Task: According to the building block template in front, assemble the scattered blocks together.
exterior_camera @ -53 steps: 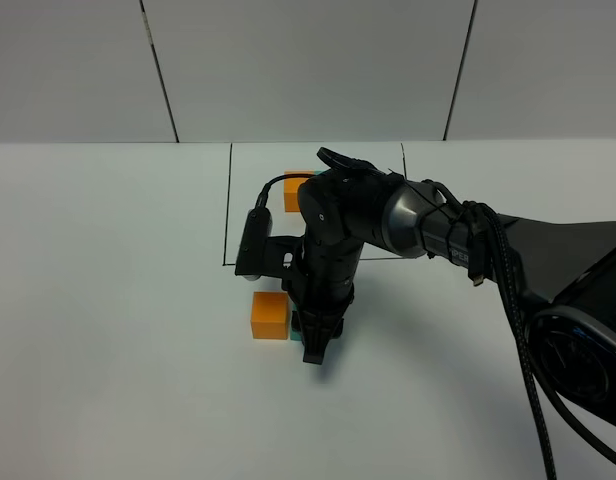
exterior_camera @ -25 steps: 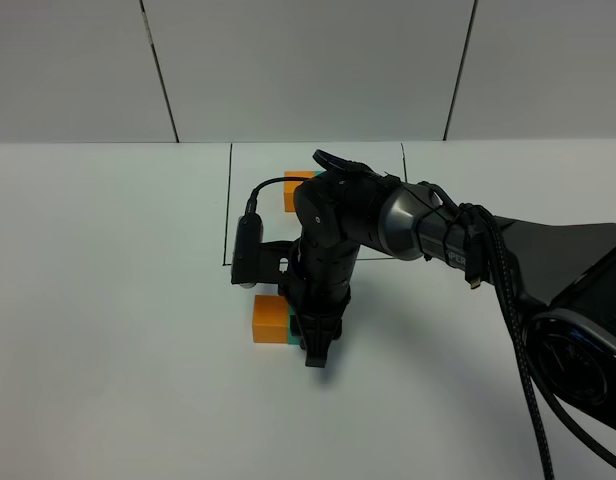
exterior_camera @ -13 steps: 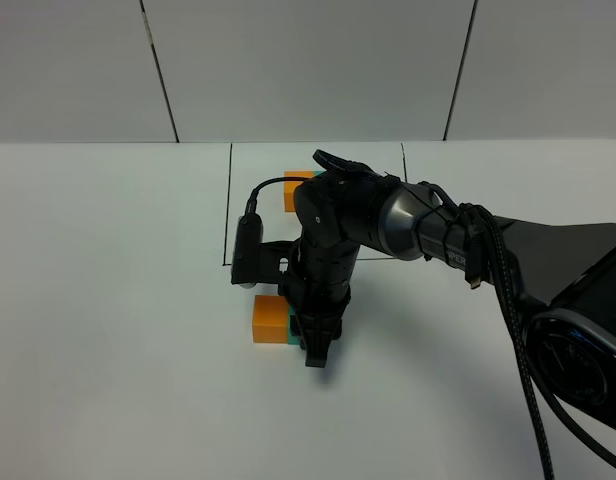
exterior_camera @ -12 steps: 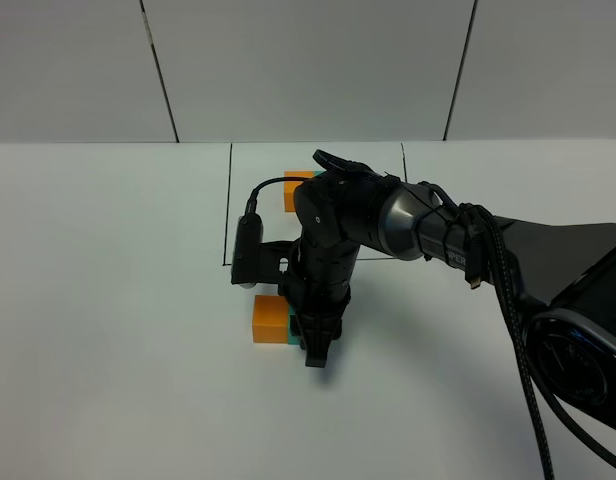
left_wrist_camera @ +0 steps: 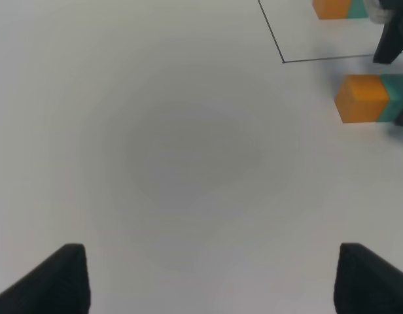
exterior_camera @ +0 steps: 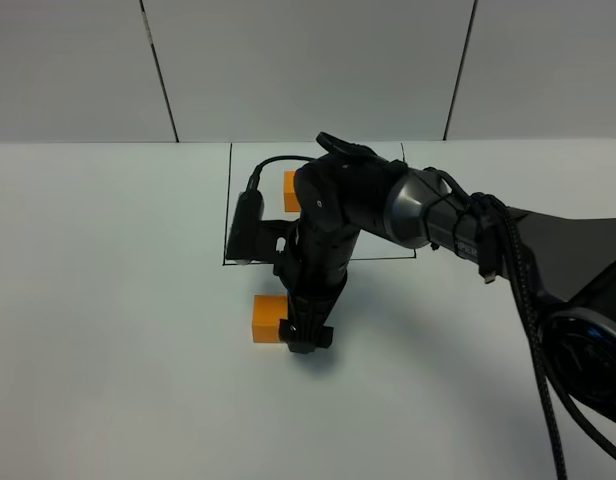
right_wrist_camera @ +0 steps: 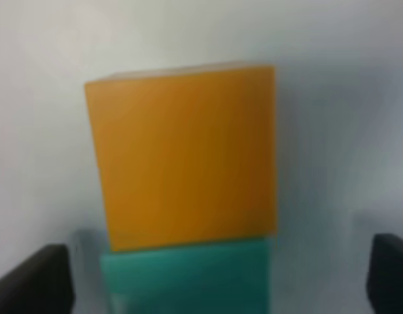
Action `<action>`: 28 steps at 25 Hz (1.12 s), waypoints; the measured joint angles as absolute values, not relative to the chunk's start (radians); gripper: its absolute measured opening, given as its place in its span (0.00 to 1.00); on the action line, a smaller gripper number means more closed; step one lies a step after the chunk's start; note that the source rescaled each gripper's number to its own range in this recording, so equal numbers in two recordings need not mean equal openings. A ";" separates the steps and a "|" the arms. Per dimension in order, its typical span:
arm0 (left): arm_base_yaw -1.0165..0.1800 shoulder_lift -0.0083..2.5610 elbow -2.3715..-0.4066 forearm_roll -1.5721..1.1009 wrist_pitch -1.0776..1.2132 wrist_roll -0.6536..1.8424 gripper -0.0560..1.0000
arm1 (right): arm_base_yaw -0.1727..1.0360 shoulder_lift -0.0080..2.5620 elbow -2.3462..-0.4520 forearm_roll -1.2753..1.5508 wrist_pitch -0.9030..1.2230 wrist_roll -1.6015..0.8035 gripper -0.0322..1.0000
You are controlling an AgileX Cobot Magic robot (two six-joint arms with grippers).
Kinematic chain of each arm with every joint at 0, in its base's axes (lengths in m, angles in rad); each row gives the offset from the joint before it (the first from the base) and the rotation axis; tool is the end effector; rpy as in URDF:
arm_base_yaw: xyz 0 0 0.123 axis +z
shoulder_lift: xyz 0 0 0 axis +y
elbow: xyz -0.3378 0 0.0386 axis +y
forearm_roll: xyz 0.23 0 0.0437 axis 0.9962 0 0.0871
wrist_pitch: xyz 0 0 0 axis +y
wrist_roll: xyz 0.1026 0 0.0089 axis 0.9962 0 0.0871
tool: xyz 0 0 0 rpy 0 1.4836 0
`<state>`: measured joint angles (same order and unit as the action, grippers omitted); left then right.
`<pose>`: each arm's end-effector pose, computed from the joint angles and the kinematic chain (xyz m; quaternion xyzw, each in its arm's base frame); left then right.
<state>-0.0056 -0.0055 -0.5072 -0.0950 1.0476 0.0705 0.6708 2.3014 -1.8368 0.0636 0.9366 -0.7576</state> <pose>-0.0665 -0.0081 0.2663 0.0340 0.8448 -0.0302 0.5332 0.3927 0.3184 0.1854 -0.6377 0.7591 0.0222 0.1291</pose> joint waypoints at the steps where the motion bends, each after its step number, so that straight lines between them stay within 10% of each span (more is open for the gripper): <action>1: -0.006 -0.006 -0.507 -0.095 1.048 0.070 0.72 | 0.671 2.286 -1.837 0.062 0.950 -0.738 0.96; 28: -0.006 -0.006 -0.507 -0.095 1.048 0.070 0.72 | 0.376 2.086 -1.837 0.071 1.082 -0.219 1.00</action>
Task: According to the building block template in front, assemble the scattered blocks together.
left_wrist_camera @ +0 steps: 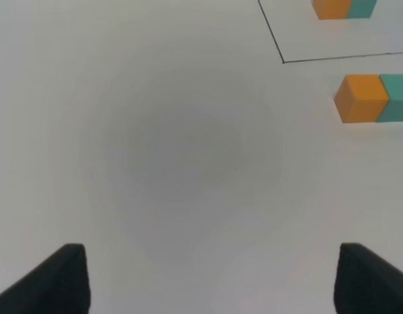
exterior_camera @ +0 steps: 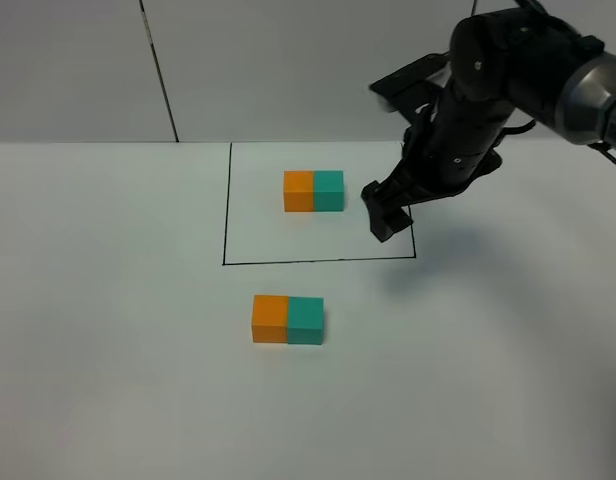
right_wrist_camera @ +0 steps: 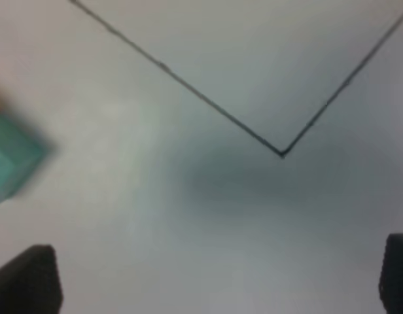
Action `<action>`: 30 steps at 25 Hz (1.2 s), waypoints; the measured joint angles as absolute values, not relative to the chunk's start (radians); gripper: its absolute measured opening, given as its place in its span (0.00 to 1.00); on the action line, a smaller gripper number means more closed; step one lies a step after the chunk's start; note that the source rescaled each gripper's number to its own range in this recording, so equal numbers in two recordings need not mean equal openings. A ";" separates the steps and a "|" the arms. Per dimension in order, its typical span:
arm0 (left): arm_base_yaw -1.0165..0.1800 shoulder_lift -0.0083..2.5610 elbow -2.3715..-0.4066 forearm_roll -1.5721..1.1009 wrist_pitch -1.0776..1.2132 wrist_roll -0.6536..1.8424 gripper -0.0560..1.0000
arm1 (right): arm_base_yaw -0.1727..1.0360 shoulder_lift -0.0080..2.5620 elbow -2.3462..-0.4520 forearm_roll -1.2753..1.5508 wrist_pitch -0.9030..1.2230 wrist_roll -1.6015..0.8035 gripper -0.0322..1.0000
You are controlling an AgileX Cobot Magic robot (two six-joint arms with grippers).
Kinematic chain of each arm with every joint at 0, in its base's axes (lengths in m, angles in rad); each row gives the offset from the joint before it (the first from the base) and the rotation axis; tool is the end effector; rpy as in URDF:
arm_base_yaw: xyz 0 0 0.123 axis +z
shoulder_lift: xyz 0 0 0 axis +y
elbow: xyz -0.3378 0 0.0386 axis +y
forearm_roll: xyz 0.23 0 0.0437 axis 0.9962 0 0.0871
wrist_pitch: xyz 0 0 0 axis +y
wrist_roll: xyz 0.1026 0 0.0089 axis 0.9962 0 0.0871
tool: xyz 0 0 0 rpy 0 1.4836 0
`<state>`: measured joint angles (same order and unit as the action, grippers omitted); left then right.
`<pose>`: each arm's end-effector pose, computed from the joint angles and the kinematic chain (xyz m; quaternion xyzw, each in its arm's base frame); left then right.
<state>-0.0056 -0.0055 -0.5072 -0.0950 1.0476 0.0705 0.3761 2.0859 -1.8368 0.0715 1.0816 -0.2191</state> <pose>-0.0665 -0.0081 0.2663 0.0340 0.8448 -0.0302 0.5332 0.4317 0.1775 0.2863 -0.2782 0.9460 0.0465 0.1597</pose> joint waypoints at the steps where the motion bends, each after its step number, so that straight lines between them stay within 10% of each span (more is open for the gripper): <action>1: -0.006 -0.006 -0.507 -0.095 1.048 0.070 0.72 | 0.354 2.086 -1.837 0.071 1.078 -0.209 1.00; 15: -0.006 -0.006 -0.507 -0.095 1.048 0.070 0.72 | 0.117 2.041 -1.826 0.101 1.061 -0.149 1.00; 30: -0.006 -0.006 -0.507 -0.095 1.048 0.070 0.72 | 0.016 1.612 -1.419 0.016 0.932 -0.138 1.00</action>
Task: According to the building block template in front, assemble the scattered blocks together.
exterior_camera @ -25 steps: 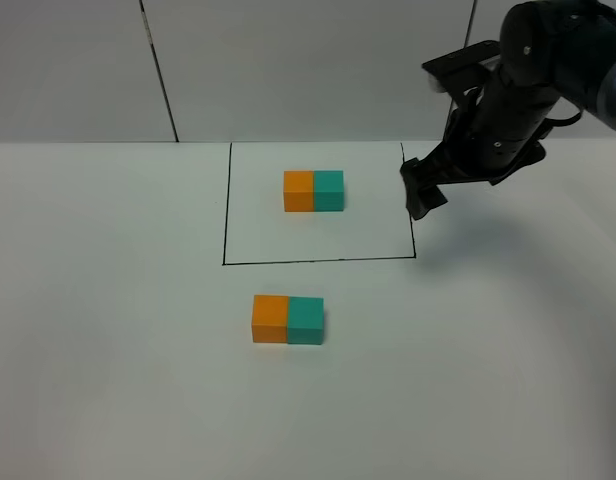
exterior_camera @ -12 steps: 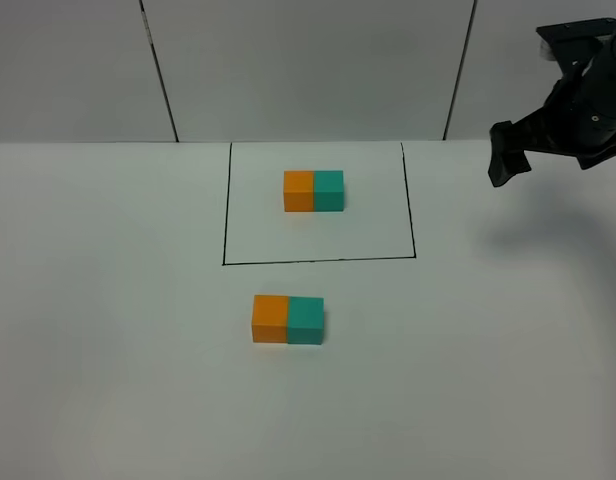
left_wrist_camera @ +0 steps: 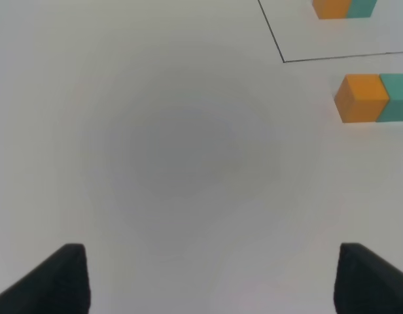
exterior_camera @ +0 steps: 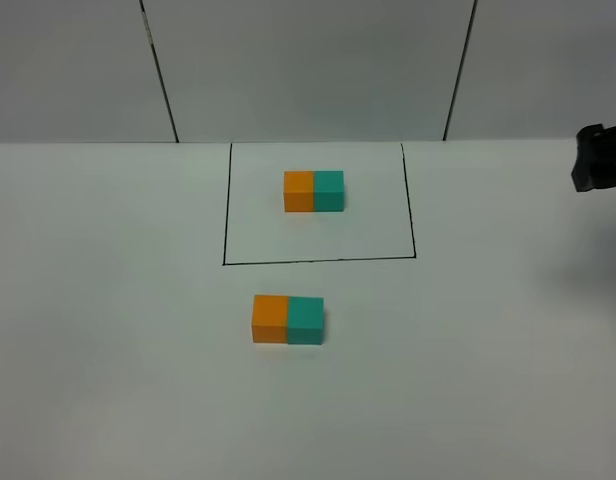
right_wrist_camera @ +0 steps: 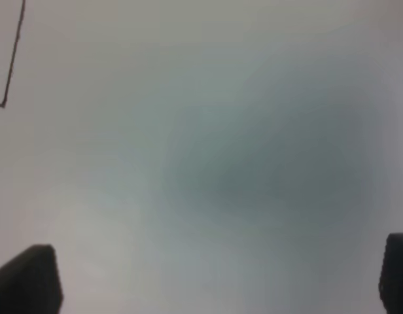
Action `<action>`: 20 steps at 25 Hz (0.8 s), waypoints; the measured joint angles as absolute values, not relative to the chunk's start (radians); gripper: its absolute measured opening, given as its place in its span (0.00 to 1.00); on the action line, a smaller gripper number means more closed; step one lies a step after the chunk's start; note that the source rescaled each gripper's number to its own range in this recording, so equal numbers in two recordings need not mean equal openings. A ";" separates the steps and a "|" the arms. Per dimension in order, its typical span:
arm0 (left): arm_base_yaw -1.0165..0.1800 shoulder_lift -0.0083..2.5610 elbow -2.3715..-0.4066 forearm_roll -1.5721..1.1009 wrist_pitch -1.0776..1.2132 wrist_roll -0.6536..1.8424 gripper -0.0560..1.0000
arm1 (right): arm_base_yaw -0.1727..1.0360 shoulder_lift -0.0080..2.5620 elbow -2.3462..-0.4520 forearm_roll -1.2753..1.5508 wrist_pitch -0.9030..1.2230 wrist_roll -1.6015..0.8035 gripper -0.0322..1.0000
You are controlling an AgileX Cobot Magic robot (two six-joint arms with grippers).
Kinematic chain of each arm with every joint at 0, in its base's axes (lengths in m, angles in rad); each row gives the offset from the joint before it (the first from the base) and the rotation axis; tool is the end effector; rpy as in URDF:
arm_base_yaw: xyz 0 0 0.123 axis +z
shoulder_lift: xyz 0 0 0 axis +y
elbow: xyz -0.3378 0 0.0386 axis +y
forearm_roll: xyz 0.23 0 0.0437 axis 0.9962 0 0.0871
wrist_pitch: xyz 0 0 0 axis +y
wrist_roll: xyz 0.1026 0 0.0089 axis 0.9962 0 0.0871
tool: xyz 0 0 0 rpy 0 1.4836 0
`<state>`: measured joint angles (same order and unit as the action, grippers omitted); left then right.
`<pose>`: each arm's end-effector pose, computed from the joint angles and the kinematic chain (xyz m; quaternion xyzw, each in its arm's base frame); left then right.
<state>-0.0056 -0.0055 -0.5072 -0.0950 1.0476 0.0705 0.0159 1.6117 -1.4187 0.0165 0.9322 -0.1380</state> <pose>-0.0665 -0.0081 0.2663 0.0340 0.8448 -0.0302 0.5332 0.3387 0.0068 0.3690 -0.0712 0.9621 -0.0084 0.2632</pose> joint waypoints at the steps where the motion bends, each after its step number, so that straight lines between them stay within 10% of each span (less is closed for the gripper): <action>1: -0.006 -0.006 -0.507 -0.095 1.048 0.070 0.72 | 0.016 1.577 -1.394 0.015 0.929 -0.132 1.00; 20: -0.006 -0.006 -0.507 -0.095 1.048 0.070 0.72 | 0.014 0.951 -0.939 -0.084 0.912 0.022 1.00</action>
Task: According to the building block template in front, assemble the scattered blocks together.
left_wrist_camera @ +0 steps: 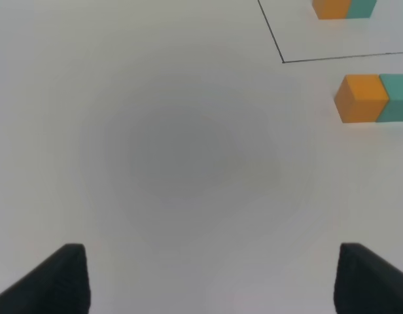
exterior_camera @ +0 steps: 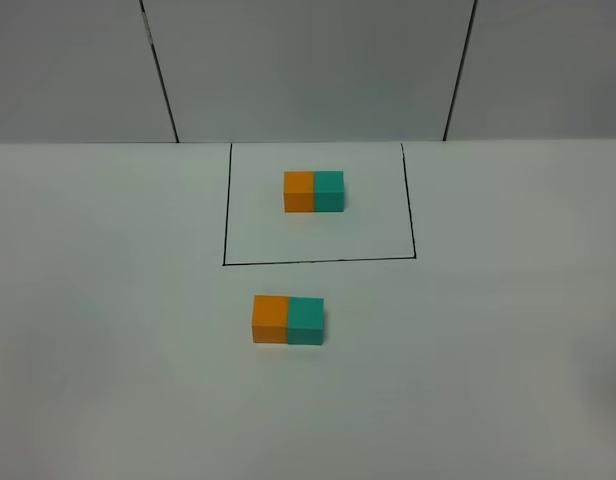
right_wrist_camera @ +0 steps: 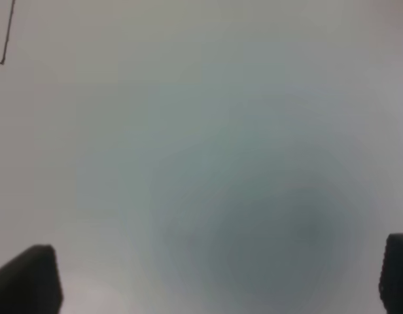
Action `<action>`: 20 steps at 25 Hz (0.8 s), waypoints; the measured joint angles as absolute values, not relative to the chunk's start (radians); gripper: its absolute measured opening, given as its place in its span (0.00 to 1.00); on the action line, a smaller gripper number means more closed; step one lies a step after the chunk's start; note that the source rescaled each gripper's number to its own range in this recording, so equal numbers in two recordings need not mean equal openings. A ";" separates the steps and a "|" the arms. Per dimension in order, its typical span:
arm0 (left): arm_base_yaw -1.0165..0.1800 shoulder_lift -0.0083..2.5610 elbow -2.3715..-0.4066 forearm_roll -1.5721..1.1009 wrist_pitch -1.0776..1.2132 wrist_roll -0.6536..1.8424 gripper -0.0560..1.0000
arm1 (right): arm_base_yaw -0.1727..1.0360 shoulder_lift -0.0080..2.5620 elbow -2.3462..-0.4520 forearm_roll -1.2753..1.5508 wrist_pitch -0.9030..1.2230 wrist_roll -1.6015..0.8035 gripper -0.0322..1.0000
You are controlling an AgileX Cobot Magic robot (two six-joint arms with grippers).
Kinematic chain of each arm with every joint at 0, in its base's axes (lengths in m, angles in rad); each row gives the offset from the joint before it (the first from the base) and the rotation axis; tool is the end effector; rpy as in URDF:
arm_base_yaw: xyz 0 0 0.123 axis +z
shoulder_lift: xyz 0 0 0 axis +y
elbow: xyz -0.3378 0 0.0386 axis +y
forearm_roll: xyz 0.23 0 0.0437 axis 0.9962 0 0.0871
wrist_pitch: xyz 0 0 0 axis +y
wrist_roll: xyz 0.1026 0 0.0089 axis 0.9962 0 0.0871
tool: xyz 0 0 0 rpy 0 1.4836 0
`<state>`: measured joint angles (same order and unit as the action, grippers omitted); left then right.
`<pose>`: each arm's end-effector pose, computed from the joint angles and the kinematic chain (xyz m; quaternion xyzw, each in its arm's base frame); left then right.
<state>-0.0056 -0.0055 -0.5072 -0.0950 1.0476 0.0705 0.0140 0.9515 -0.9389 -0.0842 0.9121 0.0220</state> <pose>-0.0665 -0.0081 0.2663 0.0340 0.8448 -0.0302 0.5332 0.1348 -0.0050 0.3850 -0.0084 0.9327 -0.0339 0.3588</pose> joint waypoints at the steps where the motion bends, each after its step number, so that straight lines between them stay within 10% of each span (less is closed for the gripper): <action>1: -0.006 -0.006 -0.507 -0.095 1.048 0.070 0.72 | 0.014 0.916 -0.921 -0.084 0.915 0.024 1.00; 20: -0.006 -0.006 -0.507 -0.095 1.047 0.070 0.72 | 0.014 0.228 -0.604 -0.100 1.104 0.081 1.00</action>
<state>-0.0056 -0.0055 -0.5072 -0.0950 1.0466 0.0705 0.0140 0.2277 -0.6039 -0.1003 1.1036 0.0807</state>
